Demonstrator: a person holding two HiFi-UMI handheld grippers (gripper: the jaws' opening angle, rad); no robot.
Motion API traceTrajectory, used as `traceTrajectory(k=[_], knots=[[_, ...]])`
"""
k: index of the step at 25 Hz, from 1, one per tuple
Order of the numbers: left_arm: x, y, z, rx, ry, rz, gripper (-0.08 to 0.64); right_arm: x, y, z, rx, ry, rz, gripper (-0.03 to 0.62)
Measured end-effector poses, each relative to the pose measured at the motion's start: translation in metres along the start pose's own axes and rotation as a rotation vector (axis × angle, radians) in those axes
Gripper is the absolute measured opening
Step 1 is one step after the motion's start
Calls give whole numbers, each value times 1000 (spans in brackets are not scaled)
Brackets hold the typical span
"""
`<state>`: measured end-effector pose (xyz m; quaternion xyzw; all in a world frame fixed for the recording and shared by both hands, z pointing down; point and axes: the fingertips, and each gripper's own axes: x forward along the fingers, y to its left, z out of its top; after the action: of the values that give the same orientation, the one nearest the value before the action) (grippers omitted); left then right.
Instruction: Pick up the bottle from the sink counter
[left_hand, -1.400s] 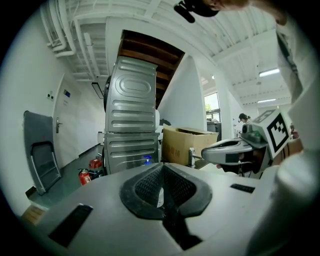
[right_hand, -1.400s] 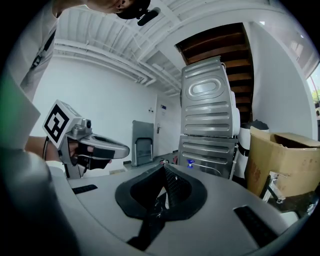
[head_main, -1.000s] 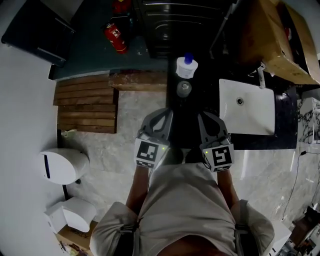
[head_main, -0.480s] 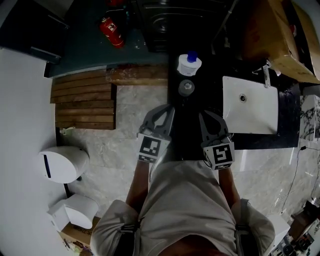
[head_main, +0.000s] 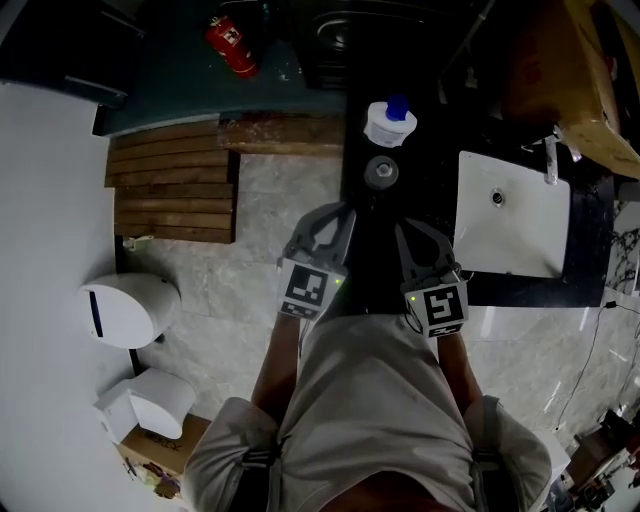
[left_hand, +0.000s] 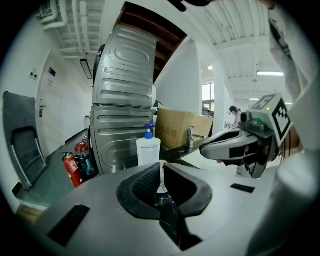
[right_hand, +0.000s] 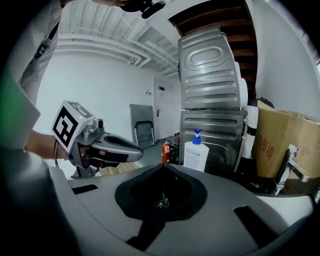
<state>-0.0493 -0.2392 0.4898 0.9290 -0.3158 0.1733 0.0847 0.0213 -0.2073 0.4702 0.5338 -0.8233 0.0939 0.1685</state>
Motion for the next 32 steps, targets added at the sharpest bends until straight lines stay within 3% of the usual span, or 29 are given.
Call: traceTrajectory(k=[9,12,32], knots=[[16,4,-12,3,33,5,6,12,-3,-15,24,28,36,-5],[23,6,-15,6,46,8,66,14,-6,-20,32,38,38,-5],[65,9,-45,-6,134,-16,157,32,-17,-45,67,86,60,-5]])
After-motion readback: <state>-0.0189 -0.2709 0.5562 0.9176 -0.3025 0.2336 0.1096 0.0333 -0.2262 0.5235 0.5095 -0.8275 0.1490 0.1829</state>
